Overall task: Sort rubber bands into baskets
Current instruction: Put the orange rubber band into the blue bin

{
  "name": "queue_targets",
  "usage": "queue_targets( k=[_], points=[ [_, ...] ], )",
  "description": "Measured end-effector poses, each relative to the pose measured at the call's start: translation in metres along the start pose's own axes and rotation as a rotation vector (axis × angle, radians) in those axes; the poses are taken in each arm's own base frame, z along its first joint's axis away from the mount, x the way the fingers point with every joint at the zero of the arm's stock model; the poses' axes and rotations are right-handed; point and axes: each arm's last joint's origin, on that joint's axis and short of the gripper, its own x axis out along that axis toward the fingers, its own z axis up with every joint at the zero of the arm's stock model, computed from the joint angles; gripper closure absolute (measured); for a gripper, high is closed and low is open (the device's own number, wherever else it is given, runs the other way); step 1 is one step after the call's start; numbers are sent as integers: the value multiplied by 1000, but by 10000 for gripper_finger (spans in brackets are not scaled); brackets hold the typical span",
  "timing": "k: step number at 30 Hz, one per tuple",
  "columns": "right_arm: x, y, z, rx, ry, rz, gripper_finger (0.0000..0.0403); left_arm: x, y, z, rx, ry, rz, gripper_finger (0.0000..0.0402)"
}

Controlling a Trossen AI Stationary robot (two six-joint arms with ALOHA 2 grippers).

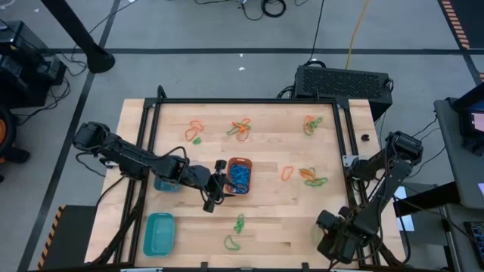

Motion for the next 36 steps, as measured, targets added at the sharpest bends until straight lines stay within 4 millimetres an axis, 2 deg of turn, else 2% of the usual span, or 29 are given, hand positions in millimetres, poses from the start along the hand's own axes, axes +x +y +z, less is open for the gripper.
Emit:
queue_targets(
  k=[10,21,27,31,36],
  points=[
    [4,-1,0,20,-32,-24,241,0,0,0,-24,3,-1,258],
    [38,8,-4,-33,38,-97,241,0,0,0,-25,3,-1,258],
    [50,10,-4,-54,41,-124,245,0,0,0,-25,3,-1,258],
    [53,9,-4,-56,50,-151,275,0,0,0,-26,2,-1,258],
    [53,8,-4,-62,51,-169,344,0,-3,0,-21,0,-9,258]
  ],
)
